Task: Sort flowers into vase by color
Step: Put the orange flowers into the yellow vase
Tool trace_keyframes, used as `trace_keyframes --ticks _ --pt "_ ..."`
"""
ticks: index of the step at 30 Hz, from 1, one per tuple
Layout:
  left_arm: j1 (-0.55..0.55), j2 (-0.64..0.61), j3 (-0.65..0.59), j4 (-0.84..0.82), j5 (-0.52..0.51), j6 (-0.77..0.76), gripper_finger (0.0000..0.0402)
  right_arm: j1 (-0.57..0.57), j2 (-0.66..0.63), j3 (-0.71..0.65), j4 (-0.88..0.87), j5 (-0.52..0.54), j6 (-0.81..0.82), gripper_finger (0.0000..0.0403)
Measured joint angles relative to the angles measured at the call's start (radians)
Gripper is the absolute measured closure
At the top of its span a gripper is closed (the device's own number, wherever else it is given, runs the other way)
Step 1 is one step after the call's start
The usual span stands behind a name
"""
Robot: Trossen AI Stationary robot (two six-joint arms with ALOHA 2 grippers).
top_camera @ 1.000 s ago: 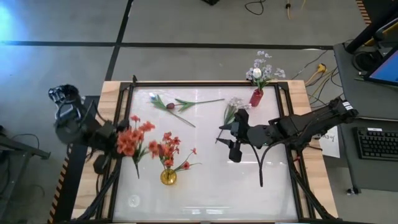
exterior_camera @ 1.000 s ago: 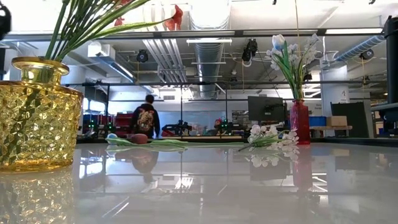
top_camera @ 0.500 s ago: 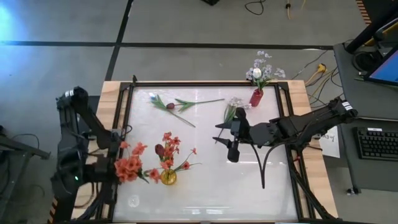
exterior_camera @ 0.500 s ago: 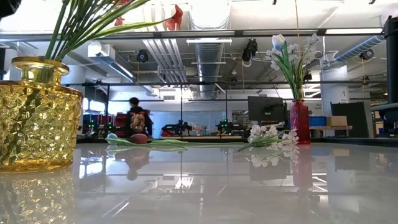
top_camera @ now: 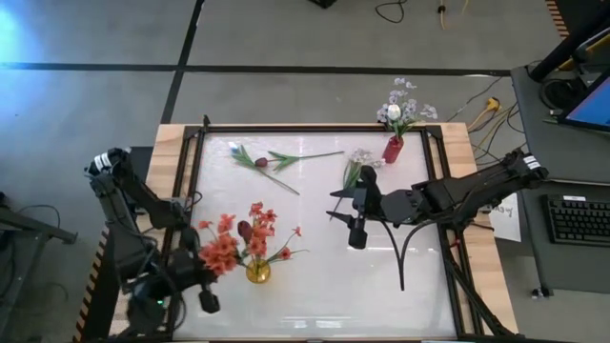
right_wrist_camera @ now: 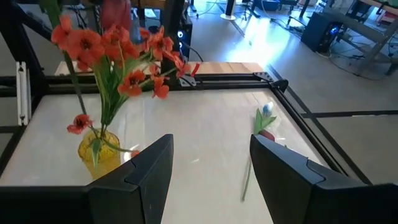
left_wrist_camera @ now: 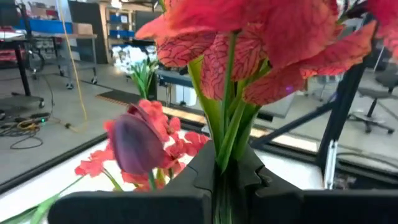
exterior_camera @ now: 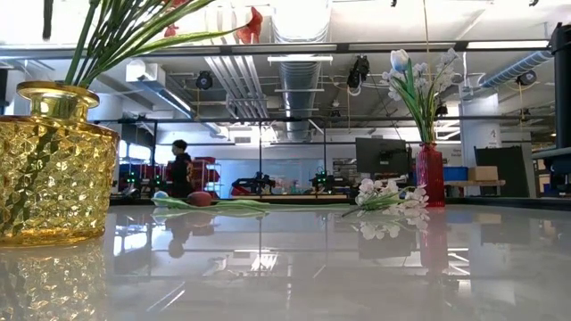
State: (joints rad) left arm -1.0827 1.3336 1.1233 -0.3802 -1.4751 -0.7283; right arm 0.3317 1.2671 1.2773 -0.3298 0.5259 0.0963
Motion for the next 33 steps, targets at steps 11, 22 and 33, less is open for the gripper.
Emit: trace_keyframes --ticks 11,22,33 --pt "0.055 0.018 -0.001 -0.01 0.062 -0.003 0.0401 0.0 0.0 -0.054 0.006 0.0 0.016 0.0197" --pt "0.057 0.072 -0.088 -0.013 0.036 -0.101 0.0401 0.0 0.0 -0.058 0.022 0.0 0.024 0.0197" --pt "0.057 0.082 -0.103 -0.011 0.053 -0.13 0.0373 0.0 0.0 -0.058 0.026 0.0 0.027 0.0197"
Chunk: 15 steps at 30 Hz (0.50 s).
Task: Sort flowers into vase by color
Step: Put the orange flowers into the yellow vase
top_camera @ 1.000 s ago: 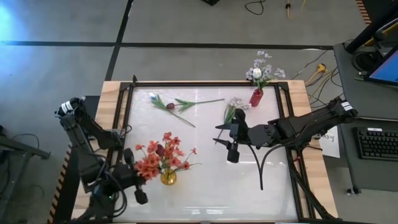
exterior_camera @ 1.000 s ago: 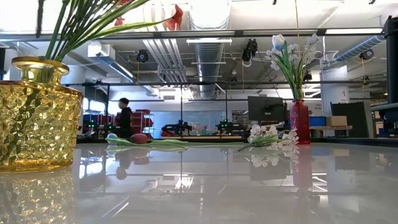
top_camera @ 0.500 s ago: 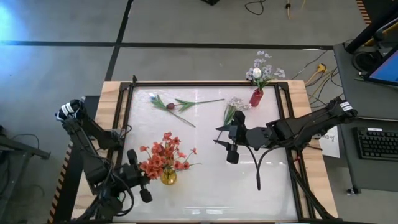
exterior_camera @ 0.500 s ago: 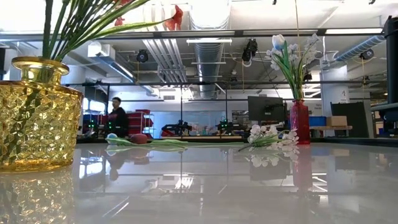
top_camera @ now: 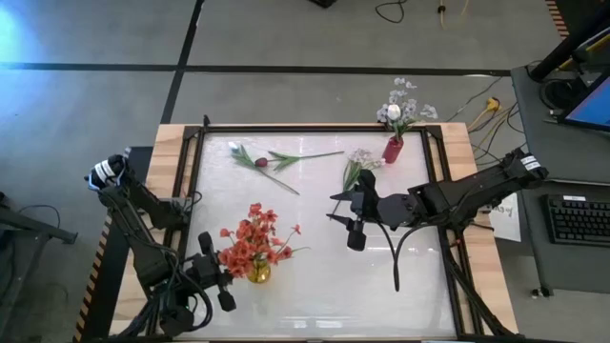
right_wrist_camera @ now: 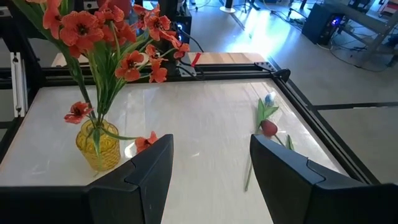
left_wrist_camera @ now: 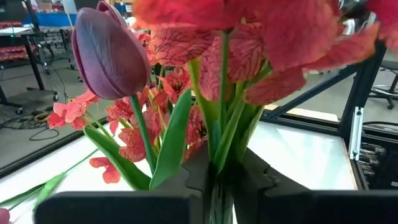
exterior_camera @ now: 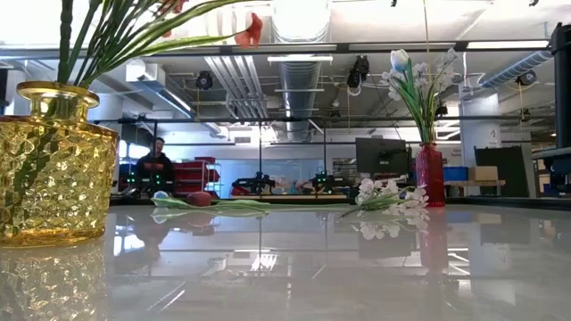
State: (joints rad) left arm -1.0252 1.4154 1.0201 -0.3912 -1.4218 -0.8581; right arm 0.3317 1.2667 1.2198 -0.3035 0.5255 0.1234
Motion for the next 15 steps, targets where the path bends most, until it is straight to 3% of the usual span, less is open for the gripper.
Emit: trace_keyframes --ticks 15 --pt "0.0 -0.022 0.0 -0.003 0.11 -0.045 0.0234 0.0 0.0 0.0 0.002 0.0 0.0 0.0197"
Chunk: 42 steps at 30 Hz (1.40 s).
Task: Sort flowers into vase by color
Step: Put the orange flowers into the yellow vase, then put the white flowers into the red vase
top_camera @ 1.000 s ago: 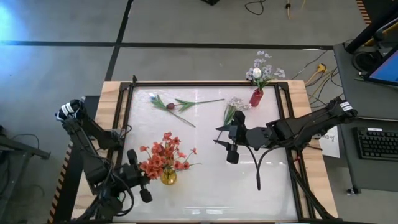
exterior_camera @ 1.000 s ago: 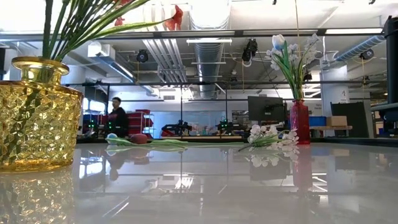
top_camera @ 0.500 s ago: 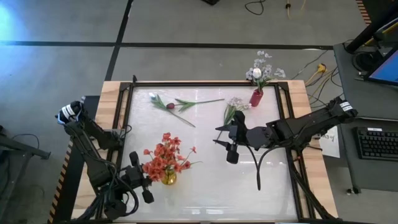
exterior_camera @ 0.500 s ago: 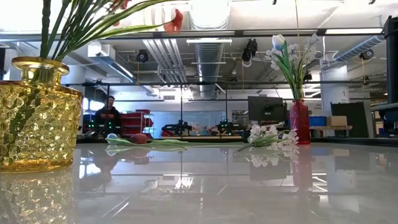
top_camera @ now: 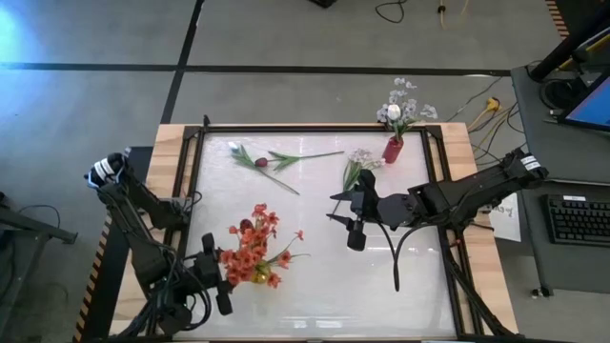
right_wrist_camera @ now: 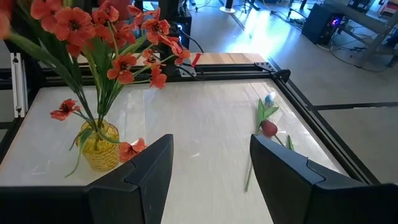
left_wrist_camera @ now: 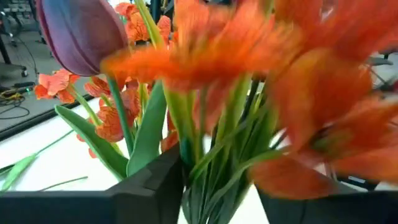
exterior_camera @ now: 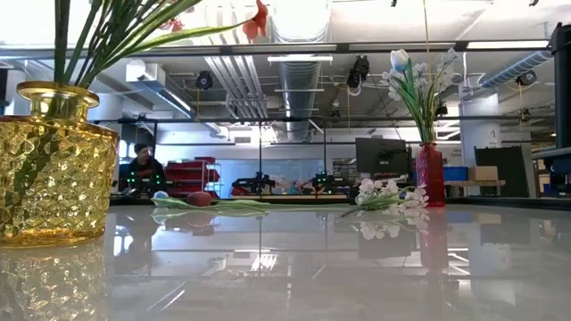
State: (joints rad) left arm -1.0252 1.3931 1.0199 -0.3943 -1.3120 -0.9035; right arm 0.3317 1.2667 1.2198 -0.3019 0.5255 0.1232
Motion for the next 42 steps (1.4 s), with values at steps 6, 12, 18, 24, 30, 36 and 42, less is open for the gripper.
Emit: trace_keyframes --ticks 6,12,18,24,30,36,42 --pt "0.0 -0.034 0.0 -0.048 0.079 -0.003 0.0181 0.0 0.0 0.0 0.0 0.0 0.0 0.0197" --pt "0.0 -0.079 0.0 -0.127 0.262 -0.004 0.015 0.0 0.0 0.0 -0.001 0.0 0.0 0.0197" --pt "0.0 -0.122 0.0 -0.196 0.306 -0.072 0.0147 0.0 0.0 0.0 -0.001 -0.001 0.0 0.0197" --pt "0.0 -0.179 0.0 -0.252 0.435 -0.105 0.0147 0.0 0.0 0.0 -0.001 -0.001 0.0 0.0197" --pt "0.0 -0.238 0.0 -0.335 0.551 -0.172 0.0147 0.0 0.0 0.0 -0.002 -0.001 0.0 0.0197" --pt "0.0 -0.305 0.0 -0.35 0.626 -0.184 0.0147 0.0 0.0 -0.001 -0.003 -0.002 0.008 0.0197" --pt "0.0 -0.383 0.005 -0.356 0.587 -0.189 0.015 0.0 0.0 -0.011 -0.009 -0.001 0.059 0.0197"
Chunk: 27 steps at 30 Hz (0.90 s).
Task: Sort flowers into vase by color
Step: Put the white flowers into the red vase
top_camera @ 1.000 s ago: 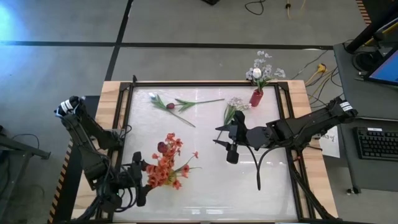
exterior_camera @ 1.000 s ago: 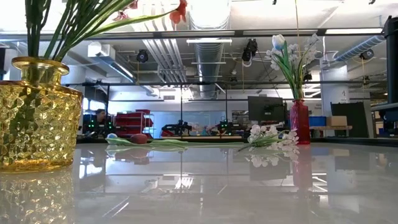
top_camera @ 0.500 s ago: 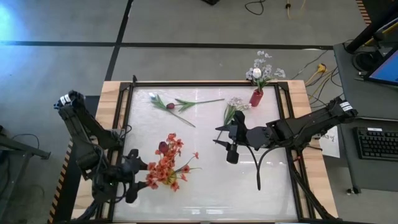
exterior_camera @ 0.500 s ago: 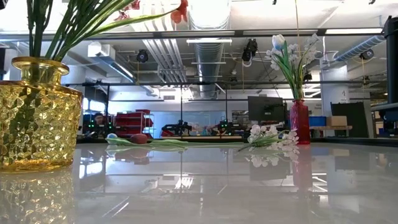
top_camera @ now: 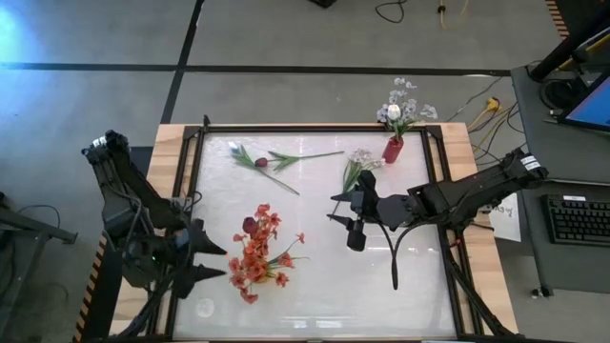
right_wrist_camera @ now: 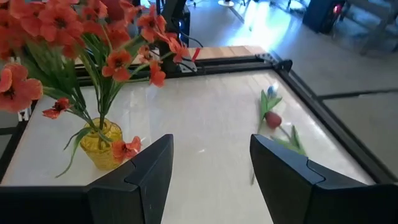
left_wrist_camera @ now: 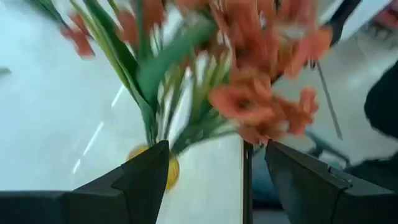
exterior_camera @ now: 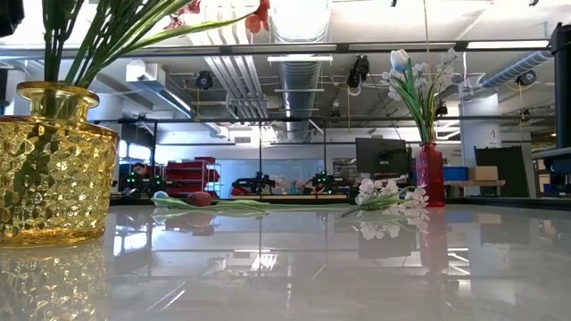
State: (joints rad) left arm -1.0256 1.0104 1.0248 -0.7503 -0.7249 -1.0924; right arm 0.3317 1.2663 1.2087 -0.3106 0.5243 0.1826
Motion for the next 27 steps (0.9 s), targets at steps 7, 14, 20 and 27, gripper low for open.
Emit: trace_keyframes --ticks 7,14,20,27 --pt "0.0 -0.068 0.027 -0.007 -0.154 0.096 0.0163 -0.003 0.0 -0.046 -0.054 0.09 0.244 0.0197" --pt "0.0 -0.099 0.041 -0.007 -0.288 0.234 0.017 -0.042 0.0 -0.149 -0.174 0.157 0.533 0.0197" --pt "0.004 -0.104 0.046 -0.009 -0.372 0.315 0.0171 -0.119 0.0 -0.269 -0.185 0.153 0.745 0.0197" --pt "0.053 -0.136 0.046 -0.036 -0.385 0.367 0.0171 -0.217 0.0 -0.35 -0.187 0.107 0.885 0.0197"
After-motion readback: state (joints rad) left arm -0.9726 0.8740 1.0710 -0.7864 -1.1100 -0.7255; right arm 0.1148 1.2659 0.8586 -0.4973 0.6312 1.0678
